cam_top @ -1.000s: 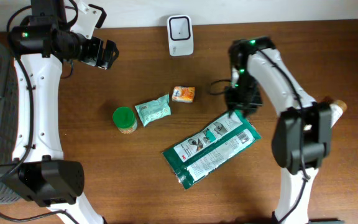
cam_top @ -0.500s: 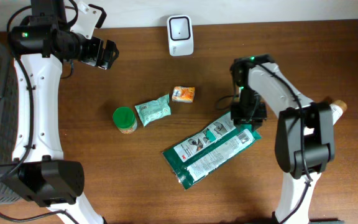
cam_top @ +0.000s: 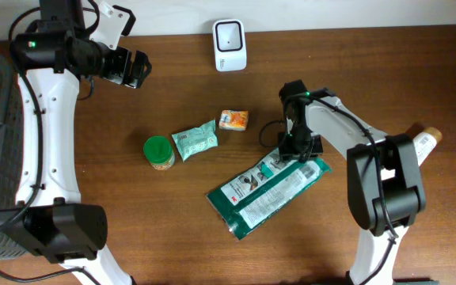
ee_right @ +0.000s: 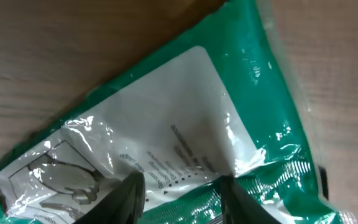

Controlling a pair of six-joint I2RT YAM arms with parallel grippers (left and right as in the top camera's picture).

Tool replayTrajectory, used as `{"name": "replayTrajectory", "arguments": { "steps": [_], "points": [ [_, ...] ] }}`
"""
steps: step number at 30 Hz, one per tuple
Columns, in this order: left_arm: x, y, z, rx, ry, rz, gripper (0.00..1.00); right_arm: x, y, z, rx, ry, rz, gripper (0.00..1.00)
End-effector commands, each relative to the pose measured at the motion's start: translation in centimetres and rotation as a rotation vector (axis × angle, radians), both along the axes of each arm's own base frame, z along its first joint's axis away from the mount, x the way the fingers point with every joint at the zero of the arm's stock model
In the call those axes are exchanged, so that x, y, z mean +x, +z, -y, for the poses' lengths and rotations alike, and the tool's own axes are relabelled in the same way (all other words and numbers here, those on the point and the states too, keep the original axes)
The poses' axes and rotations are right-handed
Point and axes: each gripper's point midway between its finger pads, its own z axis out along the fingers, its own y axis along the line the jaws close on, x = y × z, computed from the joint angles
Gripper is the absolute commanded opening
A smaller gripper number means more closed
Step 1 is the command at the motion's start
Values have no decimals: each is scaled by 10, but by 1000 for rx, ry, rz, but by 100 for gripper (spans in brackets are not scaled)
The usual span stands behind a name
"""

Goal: Scan the item barcode
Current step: 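Drag the 3M packet rightward and rotate it upright with the right gripper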

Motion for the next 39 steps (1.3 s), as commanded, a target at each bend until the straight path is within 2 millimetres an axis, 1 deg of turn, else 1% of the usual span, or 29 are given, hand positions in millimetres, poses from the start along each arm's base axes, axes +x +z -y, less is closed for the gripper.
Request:
{"name": "replayTrajectory", "arguments": {
  "steps": [1,3,5,6,8,10,11,13,14,16,18,19,20,23,24,26,27,28,29,32,36,37,39],
  "points": [
    [0,-1,-1,9,-11,2,99,14,-22,-10,56,210,56,39],
    [0,-1,-1,8,-11,2,99,29,-21,-14,64,301,125,39],
    [0,-1,-1,8,-10,2,99,56,-18,-18,54,392,243,39],
    [0,-1,-1,8,-10,2,99,65,-16,-19,47,409,281,39],
    [0,-1,-1,8,-10,2,99,87,-9,-21,33,411,372,39],
    [0,-1,-1,8,-11,2,99,102,0,-24,46,366,422,38],
    [0,-1,-1,8,-11,2,99,109,7,-27,70,314,440,37],
    [0,-1,-1,8,-11,2,99,115,26,-38,181,287,446,36],
    [0,-1,-1,8,-11,2,99,116,39,-44,251,286,441,36],
    [0,-1,-1,8,-11,2,99,114,65,-50,371,274,421,36],
    [0,-1,-1,8,-11,2,99,108,97,-45,481,156,355,36],
    [0,-1,-1,8,-11,2,99,102,109,-40,511,114,320,36],
    [0,-1,-1,8,-11,2,99,94,124,-32,540,79,279,30],
    [0,-1,-1,8,-11,2,99,77,151,-9,529,32,252,21],
    [0,-1,-1,8,-11,2,99,69,168,1,515,15,270,19],
    [0,-1,-1,8,-11,2,99,61,186,6,497,8,296,19],
    [0,-1,-1,8,-11,2,99,56,194,7,489,-6,300,22],
    [0,-1,-1,8,-11,2,99,42,202,5,484,-16,287,24],
    [0,-1,-1,8,-11,2,99,34,201,7,465,-33,271,24],
    [0,-1,-1,8,-11,2,99,13,180,15,391,-109,216,24],
    [0,-1,-1,8,-11,2,99,-7,149,17,407,-201,247,25],
    [0,-1,-1,8,-11,2,99,-12,142,16,415,-218,254,27],
    [0,-1,-1,8,-11,2,99,-20,128,12,444,-241,253,29]
  ]
}}
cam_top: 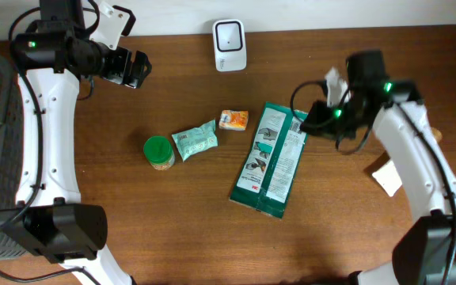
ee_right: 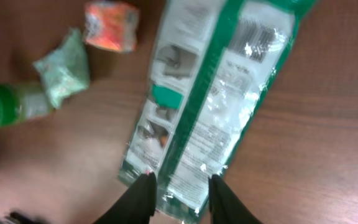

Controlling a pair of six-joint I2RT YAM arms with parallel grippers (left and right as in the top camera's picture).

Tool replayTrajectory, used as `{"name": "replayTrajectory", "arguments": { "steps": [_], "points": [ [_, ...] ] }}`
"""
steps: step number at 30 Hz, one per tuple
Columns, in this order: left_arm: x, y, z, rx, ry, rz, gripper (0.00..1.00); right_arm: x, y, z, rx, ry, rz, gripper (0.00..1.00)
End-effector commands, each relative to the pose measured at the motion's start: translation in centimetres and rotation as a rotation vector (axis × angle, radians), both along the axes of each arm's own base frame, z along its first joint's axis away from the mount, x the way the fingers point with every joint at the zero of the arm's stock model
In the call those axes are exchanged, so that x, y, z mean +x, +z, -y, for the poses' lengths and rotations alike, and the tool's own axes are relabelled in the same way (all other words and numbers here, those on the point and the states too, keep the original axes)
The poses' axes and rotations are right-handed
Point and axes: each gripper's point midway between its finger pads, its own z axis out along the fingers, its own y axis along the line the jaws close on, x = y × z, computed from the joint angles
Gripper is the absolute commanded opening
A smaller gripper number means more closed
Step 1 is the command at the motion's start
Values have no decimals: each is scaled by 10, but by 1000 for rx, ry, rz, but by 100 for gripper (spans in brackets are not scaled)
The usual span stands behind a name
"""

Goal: Scan the item barcode
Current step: 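Drag the 3M packet rightward and rotate it upright with the right gripper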

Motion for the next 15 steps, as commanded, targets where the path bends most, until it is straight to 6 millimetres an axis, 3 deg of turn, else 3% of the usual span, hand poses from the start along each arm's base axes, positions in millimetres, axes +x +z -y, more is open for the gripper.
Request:
{"name": "replayTrajectory", "arguments": {
  "steps": [1,8,15],
  "points": [
    [0,-1,-1,8,-12,1,99,-26,-22,-5,54,-83,-44,28],
    [0,-1,-1,8,-12,1,99,-32,-79,-14,153,-180,-42,27],
    [0,-1,-1,8,-12,2,99,-25,-89,-29,202,-135,69,27]
  ]
}}
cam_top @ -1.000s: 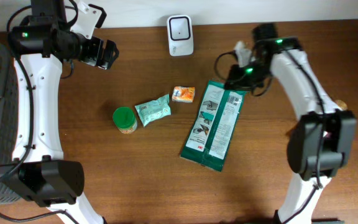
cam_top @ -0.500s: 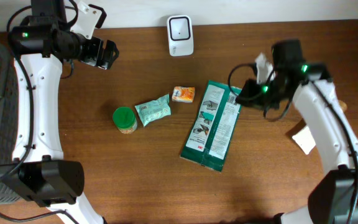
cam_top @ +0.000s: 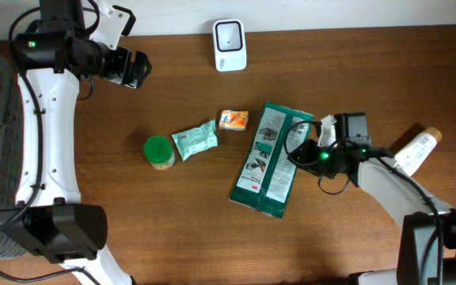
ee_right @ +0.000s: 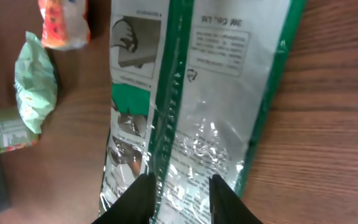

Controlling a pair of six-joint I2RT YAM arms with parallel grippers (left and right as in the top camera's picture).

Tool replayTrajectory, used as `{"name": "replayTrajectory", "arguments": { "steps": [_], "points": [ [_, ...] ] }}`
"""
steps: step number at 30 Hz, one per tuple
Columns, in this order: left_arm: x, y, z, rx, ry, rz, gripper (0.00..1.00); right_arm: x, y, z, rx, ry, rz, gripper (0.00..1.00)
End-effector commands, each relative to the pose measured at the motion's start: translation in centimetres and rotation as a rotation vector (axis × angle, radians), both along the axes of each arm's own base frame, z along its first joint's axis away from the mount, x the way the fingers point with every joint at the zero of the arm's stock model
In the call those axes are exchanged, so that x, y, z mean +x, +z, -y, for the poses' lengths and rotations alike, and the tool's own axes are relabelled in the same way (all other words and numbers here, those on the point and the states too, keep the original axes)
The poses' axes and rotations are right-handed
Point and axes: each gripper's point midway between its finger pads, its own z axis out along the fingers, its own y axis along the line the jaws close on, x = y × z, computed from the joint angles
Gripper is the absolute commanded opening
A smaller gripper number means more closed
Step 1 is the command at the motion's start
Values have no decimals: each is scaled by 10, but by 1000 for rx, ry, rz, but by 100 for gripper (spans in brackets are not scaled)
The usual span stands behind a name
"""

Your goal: Scan the item barcode

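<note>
The long green and white packet (cam_top: 271, 158) lies flat on the table, nearly upright in the overhead view. My right gripper (cam_top: 298, 152) is at its right edge, pointing left across its middle. In the right wrist view the right gripper (ee_right: 182, 190) is open, and both black fingers (ee_right: 143, 199) hover over the printed plastic of the packet (ee_right: 197, 93). No barcode shows in that view. The white scanner (cam_top: 229, 45) stands at the back edge. My left gripper (cam_top: 137, 70) hangs open at the far left, away from everything.
A green-lidded jar (cam_top: 158, 152), a pale green pouch (cam_top: 195, 140) and a small orange packet (cam_top: 233, 119) lie left of the big packet. A bottle (cam_top: 416, 148) lies at the right. A black mesh basket sits at the left edge.
My right gripper was raised beside the packet's upper right corner. It is now lower and over the packet's middle right. The packet and the left arm have not moved.
First the packet lay slanted and my right gripper was low on its upper right end. Then it lay turned nearly upright, with the gripper raised off its corner. Now the gripper is low over the packet's middle.
</note>
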Motion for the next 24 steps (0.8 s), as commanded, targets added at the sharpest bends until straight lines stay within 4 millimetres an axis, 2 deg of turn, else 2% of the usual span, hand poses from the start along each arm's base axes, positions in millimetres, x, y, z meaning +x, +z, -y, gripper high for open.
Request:
{"name": "replayTrajectory", "arguments": {
  "steps": [1,4,24],
  "points": [
    [0,-1,-1,9,-11,2,99,-3,6,-16,30,33,27,27],
    [0,-1,-1,9,-11,2,99,-2,7,-22,22,56,47,28],
    [0,-1,-1,9,-11,2,99,-3,7,-22,9,85,59,28]
  ]
}}
